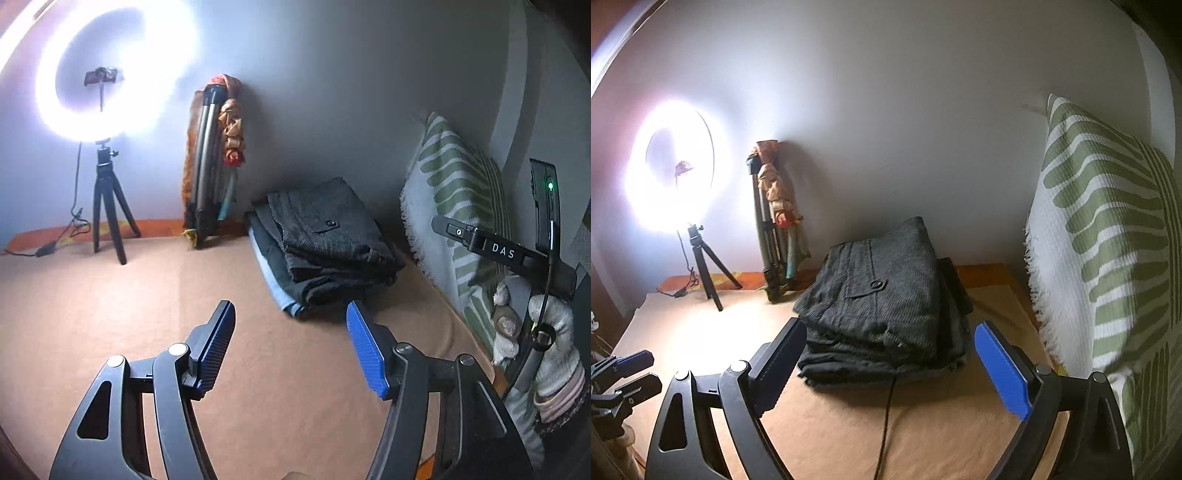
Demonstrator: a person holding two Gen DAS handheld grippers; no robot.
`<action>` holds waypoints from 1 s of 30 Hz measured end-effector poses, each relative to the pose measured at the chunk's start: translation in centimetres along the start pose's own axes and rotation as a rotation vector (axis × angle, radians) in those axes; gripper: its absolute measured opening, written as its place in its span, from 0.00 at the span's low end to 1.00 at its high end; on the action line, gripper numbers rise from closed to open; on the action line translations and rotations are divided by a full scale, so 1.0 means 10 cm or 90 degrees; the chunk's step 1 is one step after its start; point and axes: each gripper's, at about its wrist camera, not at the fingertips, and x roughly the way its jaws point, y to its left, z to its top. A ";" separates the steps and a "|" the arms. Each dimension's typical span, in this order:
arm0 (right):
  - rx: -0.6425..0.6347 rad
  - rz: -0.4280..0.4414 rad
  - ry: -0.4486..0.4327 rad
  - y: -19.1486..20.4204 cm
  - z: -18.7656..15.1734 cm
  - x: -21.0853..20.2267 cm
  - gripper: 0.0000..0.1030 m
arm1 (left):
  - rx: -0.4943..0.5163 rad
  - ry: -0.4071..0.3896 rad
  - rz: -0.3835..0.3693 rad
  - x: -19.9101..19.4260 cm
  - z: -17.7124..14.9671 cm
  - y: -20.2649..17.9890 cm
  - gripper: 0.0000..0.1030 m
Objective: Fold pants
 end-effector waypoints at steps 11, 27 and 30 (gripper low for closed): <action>0.012 0.007 -0.010 0.31 -0.36 -0.32 0.99 | -0.005 0.000 0.020 -0.24 -0.29 0.17 0.68; 0.004 -0.001 0.000 0.73 -0.85 -0.46 1.00 | 0.012 0.014 0.057 -0.32 -0.55 0.28 0.70; 0.013 0.001 -0.004 0.74 -0.91 -0.49 1.00 | 0.018 0.020 0.063 -0.32 -0.59 0.28 0.70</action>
